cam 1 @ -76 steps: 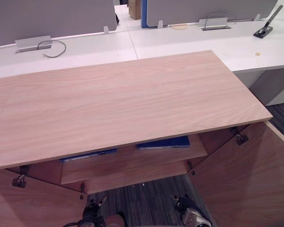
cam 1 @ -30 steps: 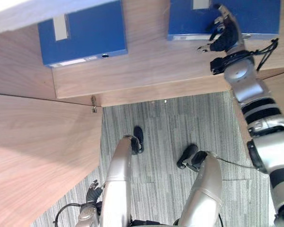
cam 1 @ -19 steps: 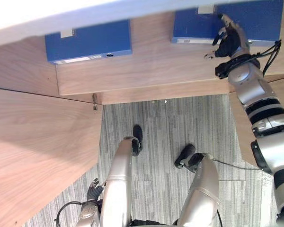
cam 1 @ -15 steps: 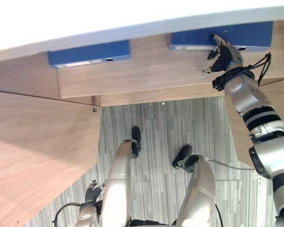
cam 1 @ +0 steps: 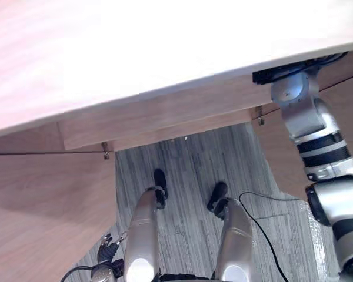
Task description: Walk over to the cabinet, pick up the folder, carry it to the office cabinet, place the folder inside the office cabinet, then close the office cabinet door
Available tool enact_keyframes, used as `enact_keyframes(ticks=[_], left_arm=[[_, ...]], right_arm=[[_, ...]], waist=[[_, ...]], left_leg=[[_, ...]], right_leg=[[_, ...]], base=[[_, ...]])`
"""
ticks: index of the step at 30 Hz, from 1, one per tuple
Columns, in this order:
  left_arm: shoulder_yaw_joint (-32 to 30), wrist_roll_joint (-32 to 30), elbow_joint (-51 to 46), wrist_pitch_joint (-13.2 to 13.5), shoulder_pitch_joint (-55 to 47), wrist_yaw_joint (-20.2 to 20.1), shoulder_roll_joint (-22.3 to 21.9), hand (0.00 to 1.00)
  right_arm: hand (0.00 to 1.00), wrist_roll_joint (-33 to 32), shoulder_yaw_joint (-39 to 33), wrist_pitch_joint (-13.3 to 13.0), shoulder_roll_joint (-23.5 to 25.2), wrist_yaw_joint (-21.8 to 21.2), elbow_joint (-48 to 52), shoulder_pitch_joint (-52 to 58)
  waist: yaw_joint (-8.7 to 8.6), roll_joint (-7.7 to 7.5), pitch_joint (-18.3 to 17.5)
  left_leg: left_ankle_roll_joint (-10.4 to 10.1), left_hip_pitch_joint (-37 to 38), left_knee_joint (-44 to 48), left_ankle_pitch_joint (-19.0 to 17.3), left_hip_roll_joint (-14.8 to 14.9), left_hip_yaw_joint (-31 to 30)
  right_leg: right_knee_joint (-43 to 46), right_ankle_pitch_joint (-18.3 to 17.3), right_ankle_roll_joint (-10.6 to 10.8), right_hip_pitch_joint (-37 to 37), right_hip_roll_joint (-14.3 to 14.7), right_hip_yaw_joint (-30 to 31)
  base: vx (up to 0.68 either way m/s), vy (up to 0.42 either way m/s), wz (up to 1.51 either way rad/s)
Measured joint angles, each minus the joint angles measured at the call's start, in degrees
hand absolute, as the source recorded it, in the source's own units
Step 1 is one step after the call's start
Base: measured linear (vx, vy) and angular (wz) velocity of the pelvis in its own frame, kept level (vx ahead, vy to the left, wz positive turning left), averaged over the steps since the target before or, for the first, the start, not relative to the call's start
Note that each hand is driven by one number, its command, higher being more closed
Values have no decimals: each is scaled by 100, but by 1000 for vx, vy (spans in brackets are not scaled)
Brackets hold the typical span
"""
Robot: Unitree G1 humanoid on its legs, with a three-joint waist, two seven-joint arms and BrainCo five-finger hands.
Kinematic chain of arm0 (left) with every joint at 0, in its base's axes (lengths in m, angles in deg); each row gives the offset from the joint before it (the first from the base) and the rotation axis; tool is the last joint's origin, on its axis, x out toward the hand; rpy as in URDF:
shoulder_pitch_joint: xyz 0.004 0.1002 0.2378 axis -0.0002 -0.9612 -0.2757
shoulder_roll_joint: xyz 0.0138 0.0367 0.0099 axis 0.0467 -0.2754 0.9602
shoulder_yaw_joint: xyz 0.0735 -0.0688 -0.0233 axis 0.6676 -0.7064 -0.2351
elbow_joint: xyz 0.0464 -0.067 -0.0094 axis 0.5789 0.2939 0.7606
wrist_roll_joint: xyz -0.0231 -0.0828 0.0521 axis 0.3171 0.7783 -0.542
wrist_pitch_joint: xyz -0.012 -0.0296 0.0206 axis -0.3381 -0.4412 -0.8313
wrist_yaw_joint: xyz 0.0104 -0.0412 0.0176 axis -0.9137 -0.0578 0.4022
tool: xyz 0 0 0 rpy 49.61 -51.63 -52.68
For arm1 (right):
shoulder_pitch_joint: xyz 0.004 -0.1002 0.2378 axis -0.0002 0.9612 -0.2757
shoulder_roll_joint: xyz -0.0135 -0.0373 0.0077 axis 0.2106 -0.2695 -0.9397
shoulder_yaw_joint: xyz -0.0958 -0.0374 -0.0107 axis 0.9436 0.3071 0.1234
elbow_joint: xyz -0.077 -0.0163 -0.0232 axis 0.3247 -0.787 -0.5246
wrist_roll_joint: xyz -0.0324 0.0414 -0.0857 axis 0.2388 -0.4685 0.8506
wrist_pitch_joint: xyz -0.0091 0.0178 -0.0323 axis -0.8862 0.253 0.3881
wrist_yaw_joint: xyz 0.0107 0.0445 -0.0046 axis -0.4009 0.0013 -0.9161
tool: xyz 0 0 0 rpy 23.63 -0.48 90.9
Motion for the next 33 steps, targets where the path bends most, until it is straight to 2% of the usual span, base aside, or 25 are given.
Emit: enact_keyframes(ticks=[5, 10, 12, 14, 15, 18, 20, 22, 24, 29, 31, 33], left_arm=[[-32, -1, -46, 1, -60, -29, 6, 0], [-112, 0, -46, 0, -97, -54, 6, 0], [-178, -1, -31, -6, -151, -52, 11, 0], [-272, -9, 35, -22, -139, -47, -15, 0], [-334, -14, 166, -37, -124, -43, -34, 0], [-729, -17, 456, -139, -104, -33, -191, 0], [-910, -77, 642, -195, -101, -29, -253, 0], [-1065, -190, 762, -239, -122, -28, -328, 0], [-1159, -268, 987, -270, -74, -30, -317, 0], [-1232, -649, 1212, -410, -115, -49, -301, 0], [-1228, -829, 1247, -454, -147, -80, -277, 0], [-1228, -846, 1345, -461, -144, -128, -261, 0]], right_arm=[[0, 463, 43, 19, 681, 53, 3, 419], [0, 485, 93, 2, 1727, -33, -781, 1175], [0, 364, 8, -30, 2353, -43, -1346, 1763], [0, -101, -88, -55, 2779, -43, -1794, 2358], [0, -530, -224, -77, 3079, -48, -2102, 2852], [0, -1381, -547, -159, 3576, -117, -2768, 4167], [0, -1806, -906, -253, 3680, -287, -3247, 4789], [0, -2062, -1471, -307, 3675, -429, -3879, 5269], [0, -2191, -2098, -317, 3671, -556, -4328, 5775], [0, -2693, -3515, -274, 3672, -749, -4765, 6009], [0, -2758, -3857, -244, 3714, -761, -4751, 6096], [0, -2871, -3890, -232, 3691, -763, -4750, 6181]], waist=[[-31, -42, -7], [-30, -133, -60], [-28, -225, -208], [-27, -257, -259], [-17, -269, -401], [-13, -275, -753], [5, -270, -1011], [44, -234, -1285], [17, -257, -1568], [-16, -265, -2133], [-30, -285, -2298], [-43, -290, -2390]], left_leg=[[-45, 504, -489, 151, 49, 203], [-169, 1239, -1104, 379, 55, 306], [-266, 1547, -1449, 537, 73, 299], [-351, 1840, -1665, 633, 116, 252], [-383, 1981, -1763, 657, 159, 248], [-497, 2378, -1721, 580, 235, 195], [-667, 2575, -1535, 405, 257, -72], [-832, 2783, -1240, -79, 234, -624], [-901, 2902, -1087, -353, 93, -906], [-704, 3363, -1518, -437, -293, -749], [-633, 3536, -1669, -422, -337, -584], [-602, 3700, -1791, -393, -346, -448]], right_leg=[[-630, 312, 0, 435, 199, 42], [-1193, 482, -25, 1086, 375, 22], [-1408, 510, -69, 1352, 478, -41], [-1602, 528, -98, 1672, 591, -124], [-1713, 531, -108, 1827, 674, -134], [-1893, 521, -134, 2281, 823, -116], [-1978, 515, -143, 2521, 904, -41], [-2019, 514, -142, 2694, 1017, 203], [-2100, 542, -116, 2787, 1049, 378], [-2869, 978, -74, 3115, 931, 844], [-3050, 1107, -70, 3173, 919, 1001], [-3122, 1150, -57, 3247, 922, 1108]], base=[[69, 14, -21], [65, -37, -11], [46, -86, -1], [61, -104, 4], [67, -103, 0], [99, -75, -16], [22, -29, -33], [-19, 72, -60], [-58, 130, -46], [-25, 152, -41], [14, 109, -52], [60, 37, -35]])
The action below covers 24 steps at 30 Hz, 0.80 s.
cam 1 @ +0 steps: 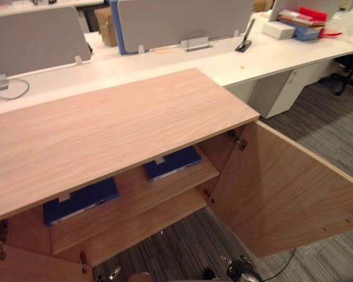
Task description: Walk over to the cabinet, pick up the folder, carry it to the office cabinet, place the folder inside the office cabinet, then close the office cabinet door
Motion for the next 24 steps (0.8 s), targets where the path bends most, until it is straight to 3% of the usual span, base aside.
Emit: enact_keyframes(ticks=[5, 8, 11, 13, 14, 15, 17, 20, 24], left_arm=[[-12, -272, 104, -3, 39, -109, 16, 0], [-55, -288, 188, -4, 78, -157, 22, 0], [-61, -300, 177, -13, 60, -189, 0, 0], [-48, -298, 195, -13, 2, -203, 4, 0], [-35, -294, 204, -14, 4, -217, 19, 0], [45, -298, 245, -16, 28, -268, 71, 0], [304, -301, 389, -35, 89, -345, 78, 0], [503, -302, 555, -64, 113, -370, 186, 0], [650, -302, 586, -110, 113, -371, 266, 0]], right_arm=[[0, -308, -124, 1, 0, -8, 2, 3], [0, -389, -122, -11, -1, -26, 13, -2], [0, -471, -201, -11, -28, -56, 169, 19], [0, -475, -444, -16, -9, -70, 132, 58], [0, -469, -527, -14, -13, -76, 99, 53], [0, -451, -740, -12, -10, -121, -27, 41], [0, -399, -944, 8, -267, -163, -373, 4], [0, -373, -1083, 96, -337, -174, -688, 165], [0, -417, -1081, 108, -342, -181, -689, 302]], waist=[[-19, 4, -22], [-11, 60, 25], [-18, 123, 89], [-23, 115, 81], [-24, 95, 93], [-32, -18, 109], [-39, 155, 132], [-190, 155, 153], [-221, 116, 190]], left_leg=[[119, 479, -140, -16, 48, 530], [206, 731, -211, -69, 154, 942], [262, 969, -425, 51, 192, 1295], [157, 1217, -664, 188, 214, 1411], [118, 1291, -756, 238, 186, 1425], [55, 1404, -1023, 329, 42, 1356], [123, 1484, -1480, 400, -193, 633], [67, 1510, -1541, 510, -54, 583], [40, 1559, -1539, 474, 75, 765]], right_leg=[[89, 76, 65, 85, 76, 364], [413, 168, -73, -22, 52, -173], [1422, -352, -430, -140, -417, -1512], [2305, -580, -426, -31, -983, -2080], [2332, -558, -401, -8, -1087, -2139], [2177, -576, -271, 46, -1067, -2197], [1601, -597, -282, 237, -839, -2270], [792, -371, -71, 541, -418, -2339], [-237, 178, -87, 839, -13, -2178]], base=[[97, 40, -53], [-3, 45, -64], [-15, 2, -47], [30, -50, -32], [23, -82, -27], [24, -74, -28], [19, -50, -45], [-45, -69, -27], [-84, -45, -28]])
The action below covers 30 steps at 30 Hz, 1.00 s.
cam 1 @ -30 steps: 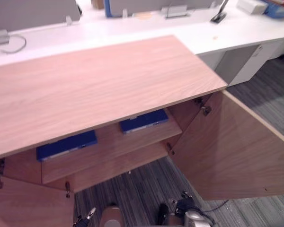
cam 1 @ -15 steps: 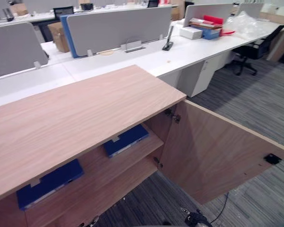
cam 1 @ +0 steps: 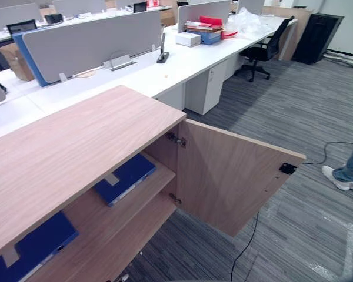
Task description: Walk over to the cabinet, pick up the folder, carry it to the office cabinet, place the folder inside the office cabinet, then close the office cabinet door
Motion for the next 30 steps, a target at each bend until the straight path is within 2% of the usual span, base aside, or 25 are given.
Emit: enact_keyframes(ticks=[4, 8, 10, 13, 14, 16, 17, 19, 25, 30], left_arm=[[4, 11, -1, -5, -14, 10, 10, 0], [158, 27, -12, -6, 20, 15, 60, 0], [241, 39, -68, -2, 26, 22, 77, 0], [239, 136, -118, 0, 104, 92, 79, 0], [239, 136, -126, 1, 97, 105, 76, 0], [240, 147, -182, 17, 86, 139, 60, 0], [240, 147, -182, 19, 93, 139, 61, 0], [228, 148, -174, 14, 135, 137, 126, 0], [189, 14, -175, 22, 59, 77, 106, 0], [-100, 23, -178, 24, -90, 60, -3, 0]], right_arm=[[0, -51, 5, -26, 13, 1, 4, -22], [0, -102, 6, -42, 19, 4, 3, -18], [0, -105, 15, -66, 15, 5, 5, -116], [0, -106, 60, -87, 14, 8, 4, -278], [0, -105, 60, -88, 13, 11, -5, -274], [0, -112, 48, -111, 8, 28, -44, -283], [0, -112, 41, -114, 5, 28, -42, -287], [0, -114, -12, -120, 12, 32, -41, -273], [0, -132, -169, -112, 18, 67, 67, -305], [0, -339, -53, -123, 10, 218, 625, -567]], waist=[[-5, -11, 19], [-29, -21, 62], [-18, -17, 86], [76, -32, 273], [77, -30, 277], [63, -5, 267], [48, 8, 260], [17, -64, 298], [24, -39, 289], [35, 22, 327]], left_leg=[[-46, 6, 37, -47, -17, 240], [-42, -9, 251, -149, 34, 280], [-15, -257, 714, -394, 116, 285], [164, -614, 1675, -736, 159, -294], [173, -617, 1755, -792, 141, -427], [154, -584, 1583, -1090, 30, -1089], [154, -581, 1523, -1106, 21, -1136], [256, -541, 1237, -1102, -213, -1117], [427, -268, 1024, -995, -611, -896], [476, -87, 913, -968, -702, -647]], right_leg=[[-703, 396, -12, 149, 173, 243], [-696, 390, -11, 123, 220, 389], [-571, 340, -4, -45, 233, 560], [52, 129, -21, -453, 197, 1115], [111, 118, -16, -496, 204, 1217], [222, 145, 18, -784, 260, 1548], [233, 158, 35, -826, 269, 1564], [263, 281, 100, -999, 122, 1696], [642, 294, 125, -1181, -212, 1879], [1150, 273, 86, -1352, -448, 1163]], base=[[-27, -13, -35], [58, -6, -19], [47, 18, -41], [10, 48, -77], [-43, 86, -85], [-78, 132, -75], [-93, 157, -41], [-63, 152, -18], [-22, 156, -21], [-34, 83, -18]])
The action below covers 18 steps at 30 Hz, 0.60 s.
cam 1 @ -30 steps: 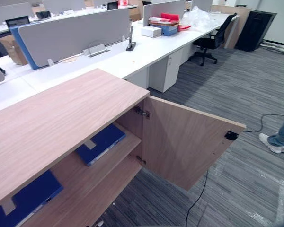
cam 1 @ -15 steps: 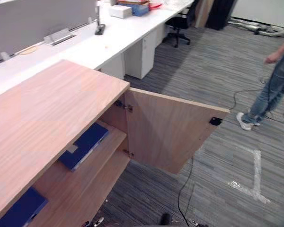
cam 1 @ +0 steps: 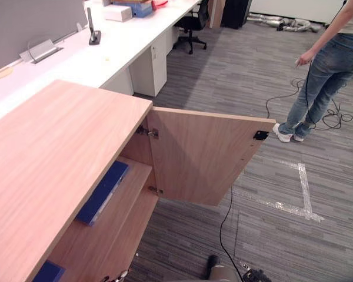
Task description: Walk over to the cabinet, pick up the folder, carry it to the office cabinet, place the folder inside the office cabinet, then close the office cabinet door
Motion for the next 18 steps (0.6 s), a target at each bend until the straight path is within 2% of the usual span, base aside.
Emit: enact_keyframes(ticks=[3, 7, 12, 15, 18], left_arm=[[1, 1, -6, 0, -112, 1, -1, 0], [49, 107, 3, -23, -217, 15, -12, 0], [63, 120, -5, -13, -219, 48, -12, 0], [100, 120, -12, -3, -202, 54, -2, 0], [160, 121, -18, 24, -177, 56, 12, 0]], right_arm=[[0, 6, 270, -42, -95, 113, 323, -290], [0, 32, 780, -72, -323, 260, 784, -747], [0, 283, 1049, -223, -925, 335, 1203, -1235], [0, 456, 1283, -266, -1283, 364, 1201, -1641], [0, 456, 1508, -277, -1505, 357, 1140, -2005]], waist=[[-14, 3, -8], [24, 26, -76], [83, 74, -169], [98, 79, -204], [131, 82, -210]], left_leg=[[44, 5, -230, 70, 23, 98], [-138, -224, -237, 209, 178, 165], [-173, -193, -251, 358, 265, -109], [-177, -192, -254, 361, 267, -153], [-178, -193, -290, 360, 264, -336]], right_leg=[[-6, -121, -30, -75, -1, -375], [-809, 265, -166, -49, 410, -319], [-1518, 538, -258, 271, 661, -270], [-1849, 695, -299, 409, 719, -258], [-1849, 702, -306, 430, 700, -343]], base=[[-6, -13, -10], [44, -70, -28], [12, -79, -11], [-25, -7, -5], [-46, 38, 13]])
